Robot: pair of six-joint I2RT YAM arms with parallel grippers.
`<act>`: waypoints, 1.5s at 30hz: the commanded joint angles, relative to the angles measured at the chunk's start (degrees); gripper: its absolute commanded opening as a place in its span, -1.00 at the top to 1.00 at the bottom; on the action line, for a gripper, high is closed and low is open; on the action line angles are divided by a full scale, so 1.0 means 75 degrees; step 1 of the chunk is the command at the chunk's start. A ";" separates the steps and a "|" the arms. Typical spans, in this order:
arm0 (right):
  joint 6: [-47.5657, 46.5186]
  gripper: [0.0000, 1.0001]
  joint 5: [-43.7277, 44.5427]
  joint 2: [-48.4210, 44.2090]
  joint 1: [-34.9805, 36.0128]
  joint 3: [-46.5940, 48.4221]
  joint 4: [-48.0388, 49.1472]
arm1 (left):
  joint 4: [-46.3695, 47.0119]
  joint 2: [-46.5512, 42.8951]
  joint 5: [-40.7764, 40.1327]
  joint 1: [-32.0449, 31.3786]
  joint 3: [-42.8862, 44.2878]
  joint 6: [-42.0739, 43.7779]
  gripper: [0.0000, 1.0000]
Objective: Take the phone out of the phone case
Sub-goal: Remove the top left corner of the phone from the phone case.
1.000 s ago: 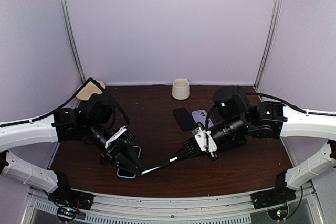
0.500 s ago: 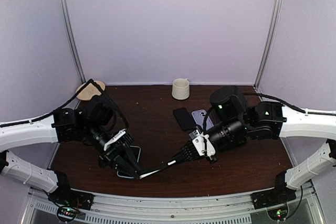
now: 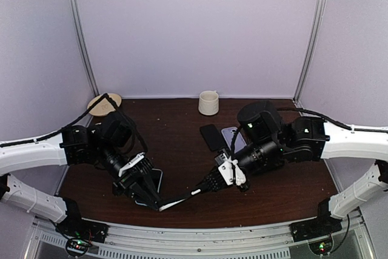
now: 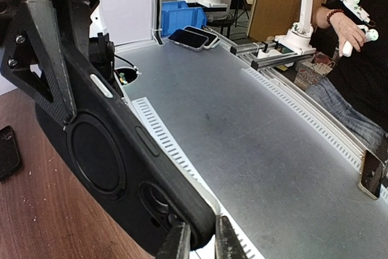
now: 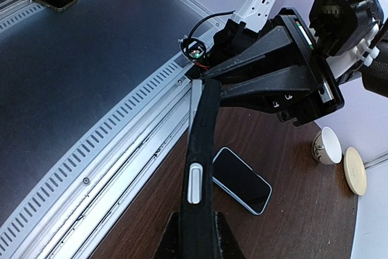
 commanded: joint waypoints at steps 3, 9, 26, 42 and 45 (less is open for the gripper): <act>-0.0590 1.00 -0.1420 0.0112 0.0632 0.0398 -0.0120 | 0.0533 0.0174 -0.0793 0.0225 0.0327 0.0027 0.92; -0.0718 1.00 -0.1466 0.0160 0.0722 0.0473 -0.0308 | 0.0436 0.0185 -0.0904 0.0281 0.0353 0.0110 0.92; -0.0744 1.00 -0.1378 -0.0033 0.0872 0.0277 -0.0567 | 0.0907 0.0077 -0.2198 0.0845 0.0470 -0.0422 1.00; 0.0141 1.00 0.0599 -0.0276 0.0736 -0.0364 0.0929 | 0.1534 -0.0301 -0.3932 0.0938 0.0388 -0.0738 0.64; 0.0707 1.00 0.0946 -0.0412 0.0473 -0.0591 0.1566 | 0.1671 -0.0509 -0.4173 0.0930 0.0317 -0.0726 0.45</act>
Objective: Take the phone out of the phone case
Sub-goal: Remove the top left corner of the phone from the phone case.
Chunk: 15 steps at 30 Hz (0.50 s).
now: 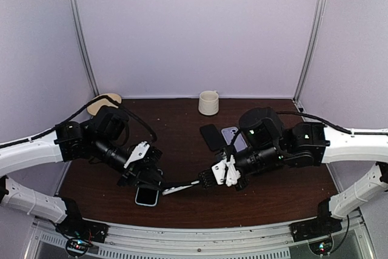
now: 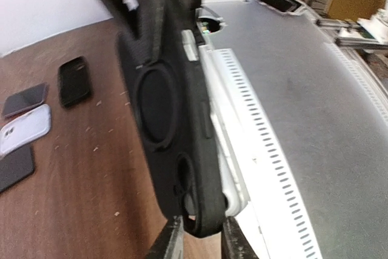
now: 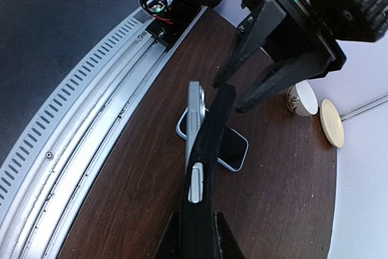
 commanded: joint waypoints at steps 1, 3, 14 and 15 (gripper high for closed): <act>0.0657 1.00 -0.0847 -0.0365 0.0266 -0.0324 0.1505 | 0.1961 -0.0310 -0.1775 0.0413 0.0190 -0.0376 0.39; 0.0927 1.00 -0.0698 -0.0499 0.0135 -0.0492 0.1837 | 0.2066 -0.0439 -0.2019 0.0407 0.0154 -0.0376 0.27; 0.2453 1.00 0.0744 -0.1249 -0.0358 -0.1433 0.3556 | 0.2292 -0.0828 -0.2630 0.0407 0.0016 -0.0318 -0.11; 0.2575 1.00 0.0894 -0.1320 -0.0403 -0.1484 0.3667 | 0.2293 -0.0855 -0.2609 0.0409 0.0027 -0.0326 -0.12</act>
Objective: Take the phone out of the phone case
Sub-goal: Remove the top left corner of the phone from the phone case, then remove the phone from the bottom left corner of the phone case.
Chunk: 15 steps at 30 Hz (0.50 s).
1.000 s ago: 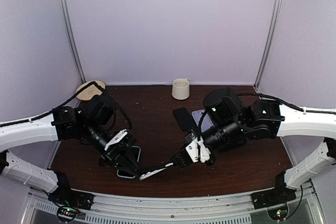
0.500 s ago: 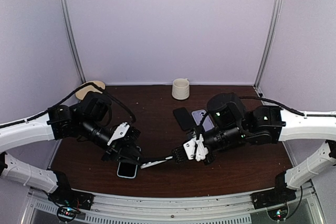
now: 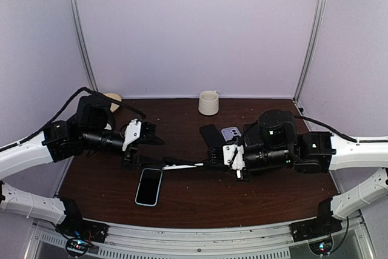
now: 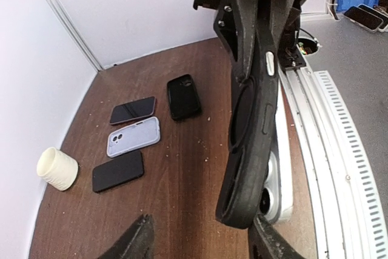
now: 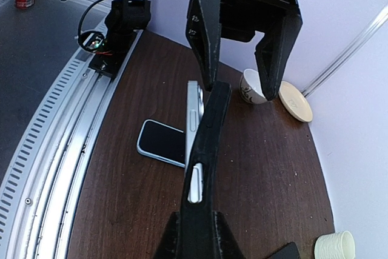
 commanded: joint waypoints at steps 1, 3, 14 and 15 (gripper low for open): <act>0.0797 1.00 0.0380 -0.0559 -0.0129 -0.0168 0.1542 | 0.0753 -0.0127 -0.0461 0.0151 0.0023 -0.0044 -0.12; 0.1011 1.00 0.0616 -0.0690 -0.0213 -0.0222 0.1629 | 0.0820 -0.0188 -0.0491 0.0142 -0.0010 -0.0071 -0.13; 0.2182 1.00 0.1264 -0.1753 -0.0550 -0.0995 0.2437 | 0.1022 -0.0394 -0.0264 0.0217 -0.0044 -0.0276 -0.06; 0.2323 1.00 0.1249 -0.1848 -0.0577 -0.1084 0.2584 | 0.1075 -0.0447 -0.0075 0.0239 -0.0070 -0.0305 -0.04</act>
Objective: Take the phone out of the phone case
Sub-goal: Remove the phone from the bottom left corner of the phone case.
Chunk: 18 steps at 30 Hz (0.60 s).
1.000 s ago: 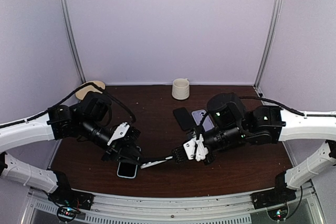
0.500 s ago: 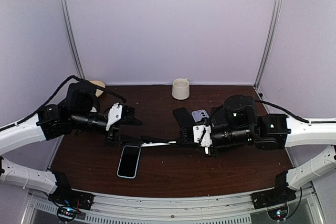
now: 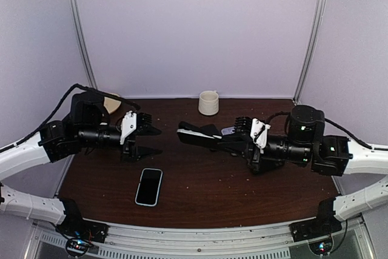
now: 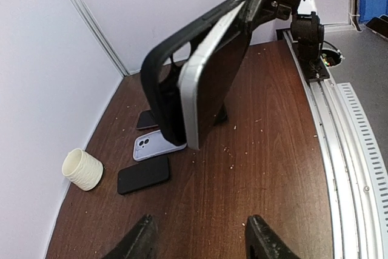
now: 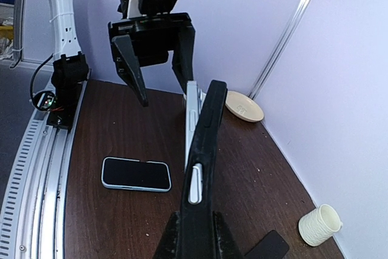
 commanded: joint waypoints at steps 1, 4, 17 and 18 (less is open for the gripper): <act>0.0826 1.00 0.0285 -0.0548 -0.0104 -0.0258 0.1360 | 0.0598 -0.0271 0.0683 0.0156 -0.0098 -0.0216 0.00; 0.1038 1.00 0.0049 -0.0710 -0.0138 -0.0395 0.1609 | 0.0970 -0.0477 0.1686 0.0264 -0.0247 -0.0397 0.08; 0.1832 1.00 -0.2040 -0.0353 -0.0150 -0.0894 0.4044 | 0.2561 -0.0884 0.3216 0.0373 -0.0733 -0.1319 0.23; 0.1996 1.00 -0.2020 -0.0247 -0.0167 -0.0851 0.4185 | 0.2572 -0.0895 0.3190 0.0389 -0.0739 -0.1368 0.24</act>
